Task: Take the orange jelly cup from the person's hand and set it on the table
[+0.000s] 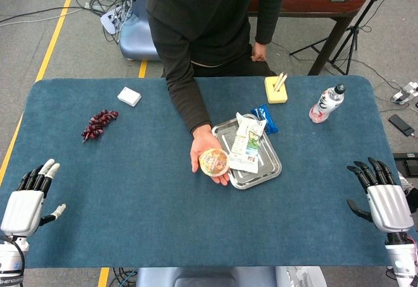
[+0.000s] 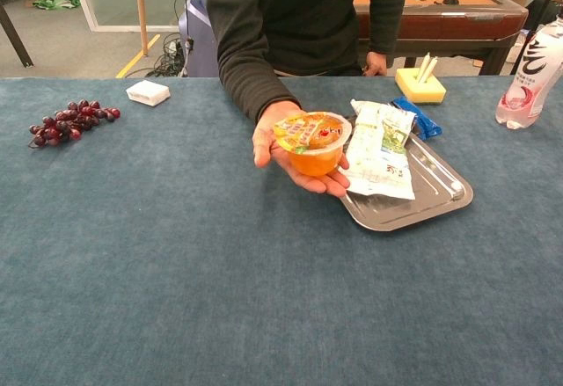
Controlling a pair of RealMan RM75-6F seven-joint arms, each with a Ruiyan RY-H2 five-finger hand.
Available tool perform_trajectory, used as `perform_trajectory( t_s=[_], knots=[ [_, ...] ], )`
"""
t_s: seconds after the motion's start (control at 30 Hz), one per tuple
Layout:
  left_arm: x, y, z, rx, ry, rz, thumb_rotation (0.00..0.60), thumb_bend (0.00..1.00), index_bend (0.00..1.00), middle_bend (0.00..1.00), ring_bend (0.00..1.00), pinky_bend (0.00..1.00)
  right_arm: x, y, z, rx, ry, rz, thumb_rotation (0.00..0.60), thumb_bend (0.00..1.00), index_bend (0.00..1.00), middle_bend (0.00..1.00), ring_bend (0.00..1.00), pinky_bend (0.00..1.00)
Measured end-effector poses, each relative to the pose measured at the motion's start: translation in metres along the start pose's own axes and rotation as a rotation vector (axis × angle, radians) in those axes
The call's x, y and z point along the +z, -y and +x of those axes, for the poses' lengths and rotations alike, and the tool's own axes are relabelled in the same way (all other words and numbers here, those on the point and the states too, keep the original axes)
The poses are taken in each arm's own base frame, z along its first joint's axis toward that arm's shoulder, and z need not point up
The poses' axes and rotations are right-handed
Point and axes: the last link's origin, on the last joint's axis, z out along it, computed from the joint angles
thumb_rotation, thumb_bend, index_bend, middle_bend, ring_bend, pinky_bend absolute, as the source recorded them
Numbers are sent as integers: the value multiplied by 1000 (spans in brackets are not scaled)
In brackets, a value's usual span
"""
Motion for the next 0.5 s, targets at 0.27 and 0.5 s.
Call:
perform_trajectory(
  t_s=[0.27, 0.5],
  knots=[
    [2, -1, 3, -10, -8, -12, 600, 199, 72, 29, 64, 99, -1, 1, 2, 5, -13, 3, 600, 191, 187, 145, 7, 89],
    [14, -6, 6, -32, -7, -72, 600, 199, 72, 29, 64, 99, -3, 2, 10, 2, -37, 9, 600, 190, 170, 121, 7, 89]
  ],
)
